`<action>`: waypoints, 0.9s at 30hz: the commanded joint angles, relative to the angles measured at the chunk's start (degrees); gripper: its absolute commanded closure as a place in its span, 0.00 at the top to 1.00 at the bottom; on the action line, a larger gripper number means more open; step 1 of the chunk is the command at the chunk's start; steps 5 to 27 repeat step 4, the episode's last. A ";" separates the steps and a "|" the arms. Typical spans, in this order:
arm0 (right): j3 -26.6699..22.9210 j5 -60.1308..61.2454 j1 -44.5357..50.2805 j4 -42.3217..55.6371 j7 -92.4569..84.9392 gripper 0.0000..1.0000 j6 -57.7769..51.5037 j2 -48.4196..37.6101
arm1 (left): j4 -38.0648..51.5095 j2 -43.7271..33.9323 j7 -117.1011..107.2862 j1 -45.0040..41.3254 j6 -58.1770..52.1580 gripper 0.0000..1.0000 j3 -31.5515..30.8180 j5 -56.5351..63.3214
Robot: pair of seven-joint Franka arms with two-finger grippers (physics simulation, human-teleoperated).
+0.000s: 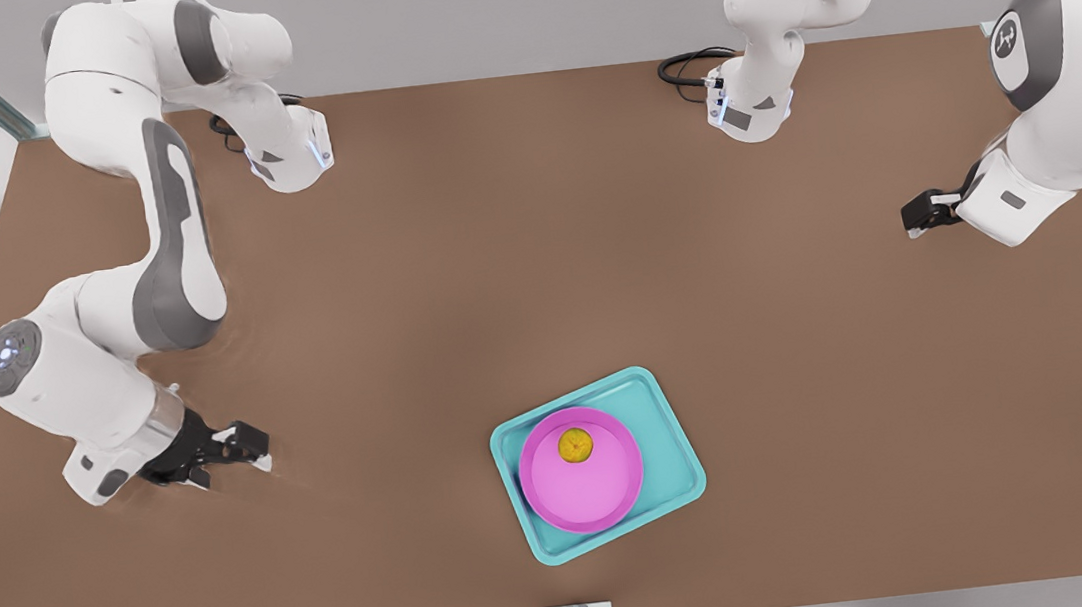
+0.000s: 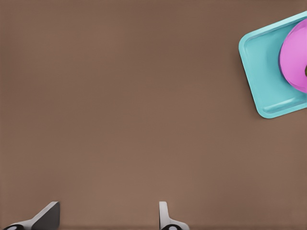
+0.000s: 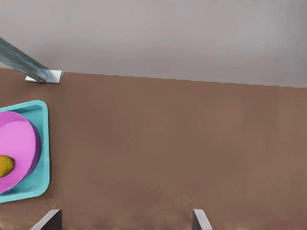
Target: Place the orange on the plate with the left arm and the plate on the tray with the right arm
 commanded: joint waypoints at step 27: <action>-0.25 -17.29 -0.93 -5.21 -4.70 1.00 -28.88 -14.53 | 0.03 -0.15 0.33 0.00 -0.17 1.00 0.00 0.03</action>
